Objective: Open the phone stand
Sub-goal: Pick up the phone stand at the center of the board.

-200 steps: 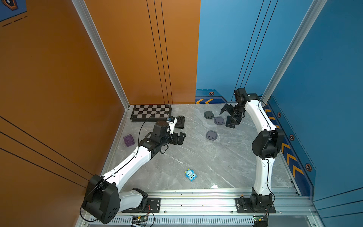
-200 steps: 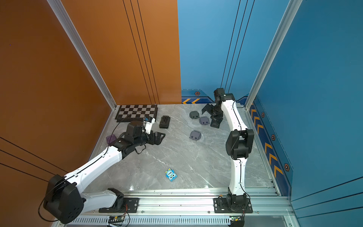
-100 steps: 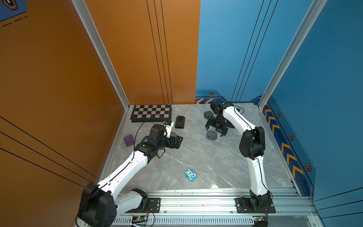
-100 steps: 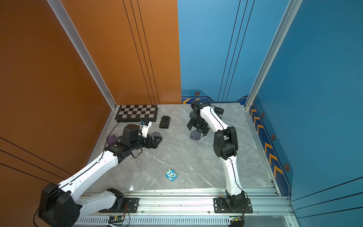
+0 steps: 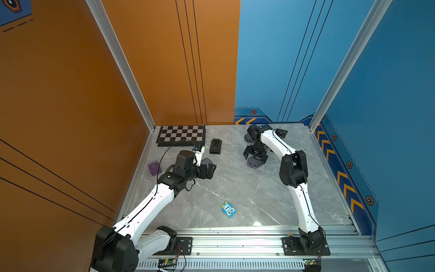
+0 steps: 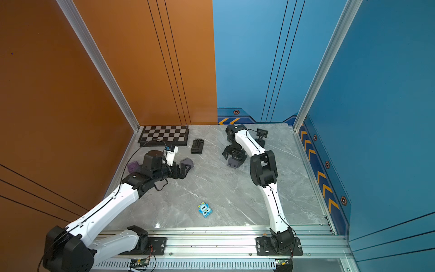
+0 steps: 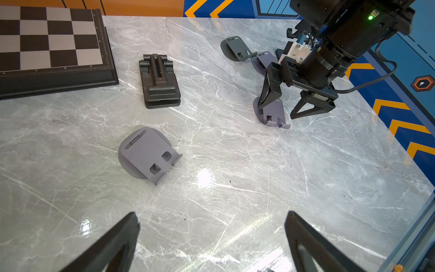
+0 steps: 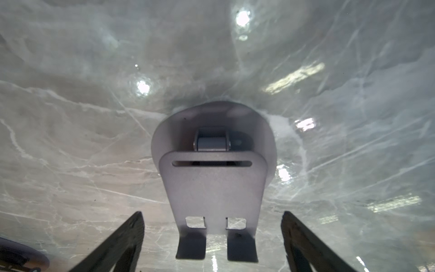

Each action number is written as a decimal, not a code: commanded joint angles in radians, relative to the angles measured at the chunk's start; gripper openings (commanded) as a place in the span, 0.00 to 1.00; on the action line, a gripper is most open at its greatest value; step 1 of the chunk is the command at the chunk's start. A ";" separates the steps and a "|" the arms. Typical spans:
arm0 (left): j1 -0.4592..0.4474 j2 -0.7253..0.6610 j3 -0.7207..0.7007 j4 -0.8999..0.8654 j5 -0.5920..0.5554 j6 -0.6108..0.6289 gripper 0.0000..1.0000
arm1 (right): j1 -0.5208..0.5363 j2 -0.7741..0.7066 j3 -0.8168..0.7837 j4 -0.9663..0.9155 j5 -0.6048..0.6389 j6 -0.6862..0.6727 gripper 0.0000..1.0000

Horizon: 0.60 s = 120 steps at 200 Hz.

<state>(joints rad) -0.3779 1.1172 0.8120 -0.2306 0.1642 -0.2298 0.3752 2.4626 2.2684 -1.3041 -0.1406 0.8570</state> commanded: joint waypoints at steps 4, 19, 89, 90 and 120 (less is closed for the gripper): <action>0.013 0.000 -0.007 -0.019 0.009 -0.008 0.98 | 0.005 0.034 0.026 -0.043 0.008 -0.007 0.88; 0.016 0.003 -0.007 -0.019 0.008 -0.009 0.98 | 0.008 0.048 0.033 -0.052 0.005 -0.014 0.87; 0.020 0.023 0.008 -0.016 0.006 -0.008 0.98 | 0.011 0.073 0.035 -0.060 0.001 -0.028 0.73; 0.020 0.024 0.008 -0.016 0.007 -0.008 0.98 | 0.011 0.074 0.034 -0.060 0.000 -0.029 0.73; 0.022 0.027 0.012 -0.016 0.004 -0.005 0.98 | 0.002 0.086 0.043 -0.062 -0.023 -0.038 0.51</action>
<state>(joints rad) -0.3664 1.1381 0.8120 -0.2306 0.1646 -0.2306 0.3805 2.5214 2.2883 -1.3273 -0.1524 0.8280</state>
